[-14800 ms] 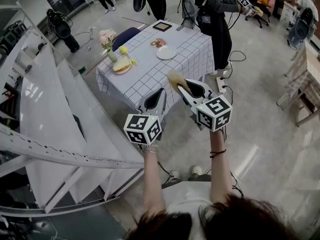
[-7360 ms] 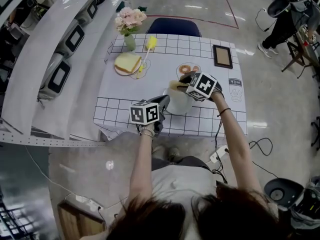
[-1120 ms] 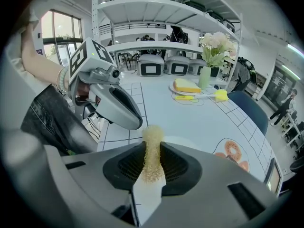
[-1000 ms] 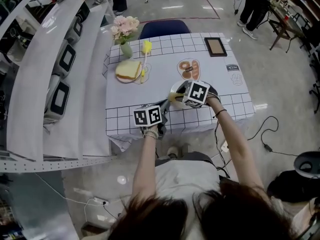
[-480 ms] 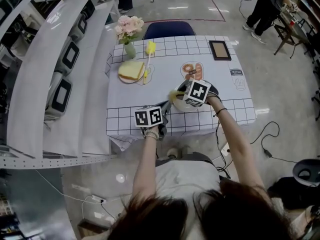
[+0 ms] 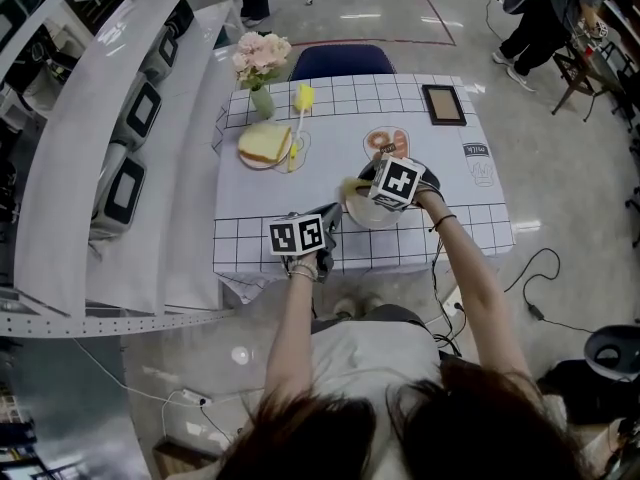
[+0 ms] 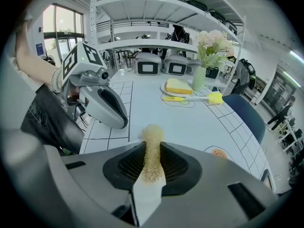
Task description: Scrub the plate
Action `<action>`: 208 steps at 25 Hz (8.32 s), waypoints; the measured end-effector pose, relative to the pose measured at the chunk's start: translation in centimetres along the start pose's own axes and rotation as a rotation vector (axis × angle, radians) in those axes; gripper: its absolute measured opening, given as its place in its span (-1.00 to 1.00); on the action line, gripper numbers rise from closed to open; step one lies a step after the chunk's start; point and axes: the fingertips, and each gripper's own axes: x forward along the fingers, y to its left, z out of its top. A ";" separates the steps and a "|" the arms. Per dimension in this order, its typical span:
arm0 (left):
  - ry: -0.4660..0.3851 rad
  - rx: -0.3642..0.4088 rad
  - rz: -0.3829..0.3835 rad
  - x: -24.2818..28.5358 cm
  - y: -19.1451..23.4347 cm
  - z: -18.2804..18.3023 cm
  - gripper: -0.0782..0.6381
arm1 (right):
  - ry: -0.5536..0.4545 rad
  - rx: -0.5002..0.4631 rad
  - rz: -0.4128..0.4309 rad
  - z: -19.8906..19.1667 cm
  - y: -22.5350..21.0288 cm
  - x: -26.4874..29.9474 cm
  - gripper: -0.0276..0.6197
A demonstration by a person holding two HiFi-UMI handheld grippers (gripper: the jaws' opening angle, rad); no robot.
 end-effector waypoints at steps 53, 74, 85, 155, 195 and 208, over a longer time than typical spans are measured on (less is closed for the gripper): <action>0.069 0.015 -0.065 2.1 -2.2 -1.4 -0.75 | 0.095 0.107 -0.153 -6.8 -1.7 -3.9 -0.64; 0.095 0.032 -0.109 1.5 -3.1 -2.7 -0.75 | 0.123 0.139 -0.184 -7.8 1.0 -4.9 -0.64; 0.108 0.040 -0.130 1.0 -3.2 -3.5 -0.75 | 0.119 0.142 -0.201 -7.0 2.9 -5.0 -0.64; 0.126 0.186 -0.158 -1.4 -2.7 -3.4 -0.75 | 0.031 0.189 -0.250 -0.2 4.8 -0.9 -0.64; -0.266 0.532 -0.263 -5.4 -10.5 2.6 -0.75 | -0.883 0.593 -0.546 2.5 5.9 -14.0 -0.66; -0.265 0.537 -0.272 -5.5 -10.0 3.0 -0.75 | -0.871 0.570 -0.553 2.8 6.0 -13.8 -0.67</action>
